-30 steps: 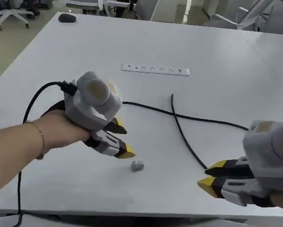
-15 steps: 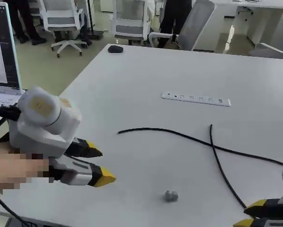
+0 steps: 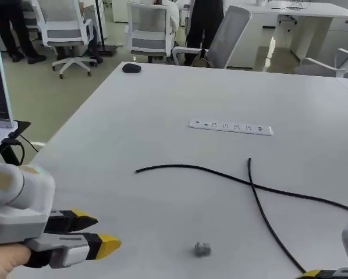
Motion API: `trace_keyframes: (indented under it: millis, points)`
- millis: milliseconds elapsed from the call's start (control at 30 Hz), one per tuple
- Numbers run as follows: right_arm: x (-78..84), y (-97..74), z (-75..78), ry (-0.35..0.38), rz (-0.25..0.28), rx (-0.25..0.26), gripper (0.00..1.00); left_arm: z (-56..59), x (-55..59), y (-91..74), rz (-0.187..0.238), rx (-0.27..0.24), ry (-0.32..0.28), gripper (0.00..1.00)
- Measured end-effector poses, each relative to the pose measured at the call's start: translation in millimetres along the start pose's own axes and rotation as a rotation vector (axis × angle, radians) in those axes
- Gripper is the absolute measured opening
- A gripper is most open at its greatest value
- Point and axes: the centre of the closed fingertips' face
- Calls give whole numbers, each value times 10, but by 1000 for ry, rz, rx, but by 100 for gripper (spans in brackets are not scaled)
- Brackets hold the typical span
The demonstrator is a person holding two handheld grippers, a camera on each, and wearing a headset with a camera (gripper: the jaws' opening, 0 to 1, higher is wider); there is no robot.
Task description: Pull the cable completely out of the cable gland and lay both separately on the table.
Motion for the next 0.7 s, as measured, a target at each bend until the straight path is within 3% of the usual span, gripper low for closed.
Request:
trace_keyframes:
  millis: [133, 400, 567, 700]
  points:
    - [-19, -18, 28, 2, 10, 16, 39, -32, 13, -25, -17, -13, 34, 41]
    - [-15, -67, 53, 7, 18, 28, 39, -102, -103, -82, 47, -44, 27, 39]
    - [14, -76, 49, 11, 15, 33, 40, -110, -146, -91, 88, -42, -34, 38]
    - [40, -85, 36, 10, 9, 33, 40, -105, -135, -85, 86, -37, -43, 37]
Point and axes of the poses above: the centre of the closed fingertips' face, and the gripper's own axes: y roughly forward along the fingers, z roughly to its right, x roughly out of its underside, and after that the axes turned 13 degrees about z, right-handed
